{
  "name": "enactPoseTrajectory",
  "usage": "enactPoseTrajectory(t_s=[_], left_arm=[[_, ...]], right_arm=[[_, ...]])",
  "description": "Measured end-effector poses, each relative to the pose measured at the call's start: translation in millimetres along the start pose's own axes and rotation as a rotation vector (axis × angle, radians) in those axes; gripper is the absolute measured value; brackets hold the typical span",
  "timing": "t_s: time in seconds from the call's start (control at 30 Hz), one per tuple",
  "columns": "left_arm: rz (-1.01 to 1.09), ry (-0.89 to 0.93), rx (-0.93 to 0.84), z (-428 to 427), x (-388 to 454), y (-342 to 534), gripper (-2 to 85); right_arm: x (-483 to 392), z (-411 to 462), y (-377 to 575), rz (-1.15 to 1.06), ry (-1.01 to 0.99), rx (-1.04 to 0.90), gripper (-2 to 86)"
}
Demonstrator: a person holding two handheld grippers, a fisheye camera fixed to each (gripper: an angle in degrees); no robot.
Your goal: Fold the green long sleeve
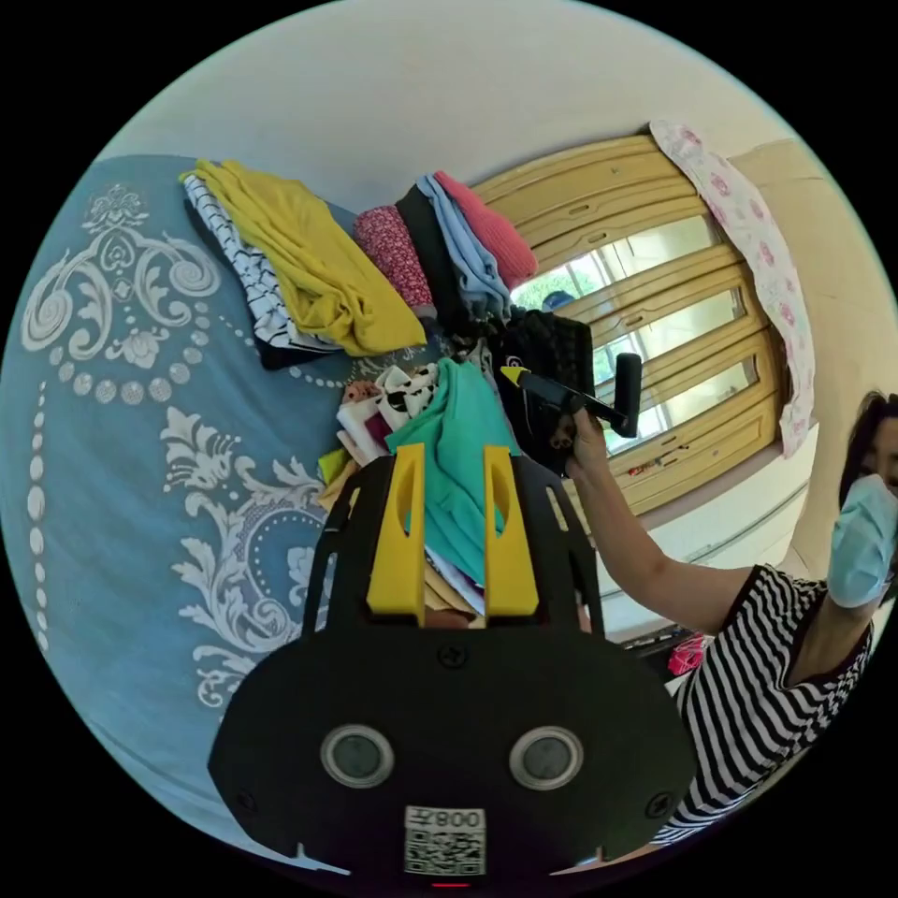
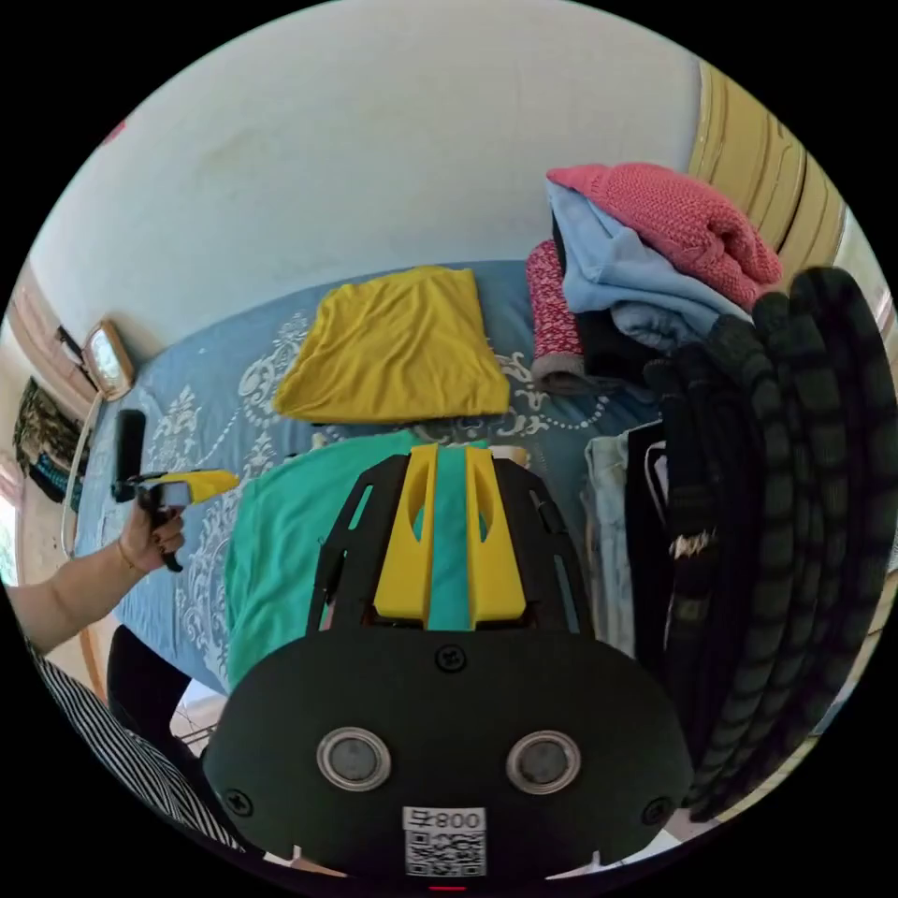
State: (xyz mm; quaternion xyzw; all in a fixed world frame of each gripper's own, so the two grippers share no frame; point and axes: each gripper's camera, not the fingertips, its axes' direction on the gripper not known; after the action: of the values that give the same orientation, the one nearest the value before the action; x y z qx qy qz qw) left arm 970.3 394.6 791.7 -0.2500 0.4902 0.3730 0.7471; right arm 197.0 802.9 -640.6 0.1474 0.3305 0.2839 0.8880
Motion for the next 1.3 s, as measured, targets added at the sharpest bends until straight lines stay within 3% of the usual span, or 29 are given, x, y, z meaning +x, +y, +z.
enactPoseTrajectory(t_s=[0.13,0.33,0.63,0.87,1.07,1.3], left_arm=[[0.025,-0.105,-0.061,32,10,-5,5.7],[0.099,-0.171,-0.017,47,46,5,2.1],[0.417,-0.250,-0.134,106,151,35,1.2],[0.541,-0.316,-0.233,143,208,73,0.9],[0.440,-0.251,-0.188,107,225,94,0.4],[0.290,-0.278,-0.127,38,254,135,0.8]], right_arm=[[-12,-19,49,0.040,-0.162,0.041,5.9],[-16,-28,77,0.081,-0.325,0.039,8.3],[10,-51,120,0.284,-0.569,0.088,11.3],[10,-81,181,0.310,-0.464,0.003,3.9],[2,-150,214,0.277,-0.368,0.074,1.1],[-47,-269,229,0.079,-0.357,0.212,0.6]])
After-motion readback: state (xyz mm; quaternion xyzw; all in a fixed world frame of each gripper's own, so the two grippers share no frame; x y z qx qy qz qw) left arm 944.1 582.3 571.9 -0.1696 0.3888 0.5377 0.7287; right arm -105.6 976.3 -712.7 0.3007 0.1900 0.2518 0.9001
